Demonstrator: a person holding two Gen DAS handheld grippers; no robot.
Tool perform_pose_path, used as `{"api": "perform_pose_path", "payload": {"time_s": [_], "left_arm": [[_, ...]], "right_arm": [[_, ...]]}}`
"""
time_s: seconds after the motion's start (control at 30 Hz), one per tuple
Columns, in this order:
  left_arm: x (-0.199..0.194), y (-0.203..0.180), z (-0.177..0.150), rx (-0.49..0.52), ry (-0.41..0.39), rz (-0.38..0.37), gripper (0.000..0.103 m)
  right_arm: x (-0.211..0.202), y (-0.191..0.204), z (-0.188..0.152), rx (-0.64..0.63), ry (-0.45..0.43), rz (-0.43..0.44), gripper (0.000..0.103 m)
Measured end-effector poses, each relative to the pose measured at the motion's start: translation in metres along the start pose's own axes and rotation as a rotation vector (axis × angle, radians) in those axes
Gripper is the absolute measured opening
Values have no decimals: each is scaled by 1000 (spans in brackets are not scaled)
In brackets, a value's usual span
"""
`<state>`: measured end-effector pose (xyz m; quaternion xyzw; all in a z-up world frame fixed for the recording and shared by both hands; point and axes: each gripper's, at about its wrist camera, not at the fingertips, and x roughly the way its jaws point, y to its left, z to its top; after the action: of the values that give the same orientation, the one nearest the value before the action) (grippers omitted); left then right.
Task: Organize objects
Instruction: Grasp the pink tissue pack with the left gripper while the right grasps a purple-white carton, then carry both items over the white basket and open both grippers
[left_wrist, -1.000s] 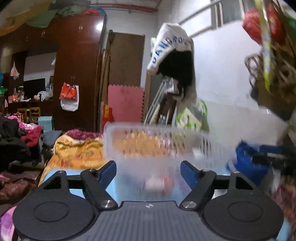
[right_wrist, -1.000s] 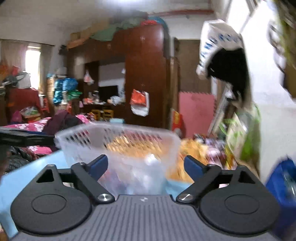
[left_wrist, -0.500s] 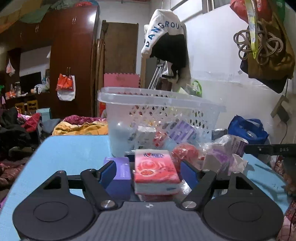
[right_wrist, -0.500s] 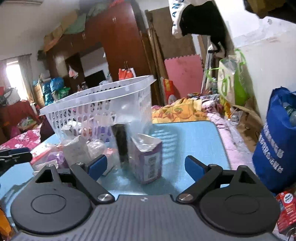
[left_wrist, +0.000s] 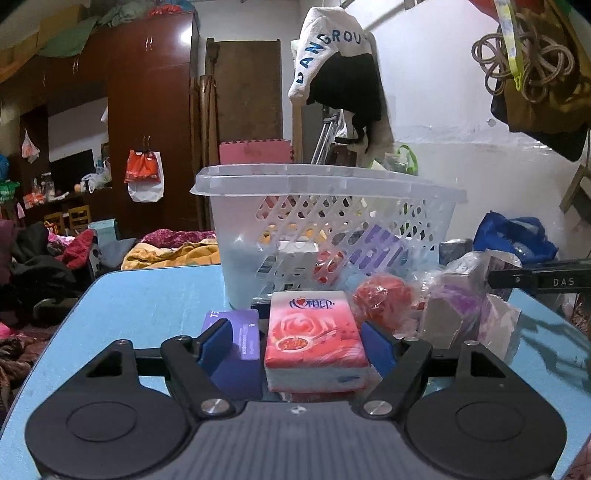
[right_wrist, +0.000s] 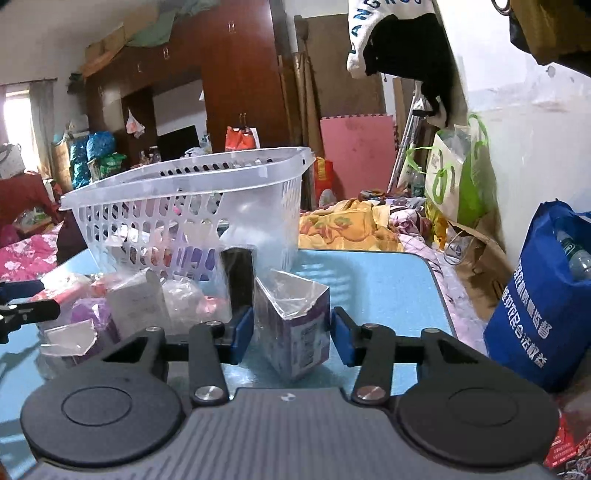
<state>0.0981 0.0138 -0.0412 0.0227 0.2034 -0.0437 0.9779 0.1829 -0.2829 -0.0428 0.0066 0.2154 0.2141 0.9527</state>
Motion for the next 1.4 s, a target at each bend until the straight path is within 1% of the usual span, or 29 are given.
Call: {"api": "perform_pose_path", "payload": {"time_s": [0.03, 0.07, 0.1, 0.23, 0.3, 0.43, 0.53, 0.63, 0.97, 1.1, 1.17, 1.23, 1.27, 1.33, 1.4], "left_arm": [[0, -2, 0, 13, 1, 0, 69], [0, -5, 0, 26, 0, -1, 66], [0, -8, 0, 40, -1, -6, 57], [-2, -17, -1, 90, -11, 13, 56], [-5, -15, -2, 73, -25, 5, 56], [-9, 4, -3, -18, -58, -45, 55], [-16, 1, -6, -5, -104, -52, 56], [-21, 0, -8, 10, -143, -47, 56], [-23, 2, -7, 8, -160, -58, 56], [-24, 3, -8, 2, -172, -55, 56], [-26, 4, -7, -5, -181, -52, 56], [-29, 5, -3, -16, -198, -37, 56], [-33, 5, 1, -13, -210, -34, 56], [-41, 6, 15, -11, -244, -40, 56], [-48, 6, 38, -2, -275, -39, 56]], "right_arm": [[-1, 0, 0, 1, -4, 2, 49], [-2, 0, 1, 2, -10, 2, 50], [-2, 0, 2, 2, -17, 2, 50], [-7, 2, 2, -8, -47, 9, 49], [-10, 3, 2, -16, -64, 11, 49], [-18, 6, 1, -29, -112, 33, 49], [-22, 6, 2, -38, -137, 55, 49], [-22, 5, 3, -34, -145, 63, 49], [-26, 6, 2, -35, -173, 83, 49], [-29, 3, 0, -23, -199, 80, 49], [-35, 4, -1, -25, -231, 78, 49], [-44, 6, -2, -23, -283, 69, 48], [-48, 8, -1, -20, -303, 78, 48], [-61, 12, 7, -11, -348, 129, 47], [-69, 22, 24, -25, -373, 148, 47]]}}
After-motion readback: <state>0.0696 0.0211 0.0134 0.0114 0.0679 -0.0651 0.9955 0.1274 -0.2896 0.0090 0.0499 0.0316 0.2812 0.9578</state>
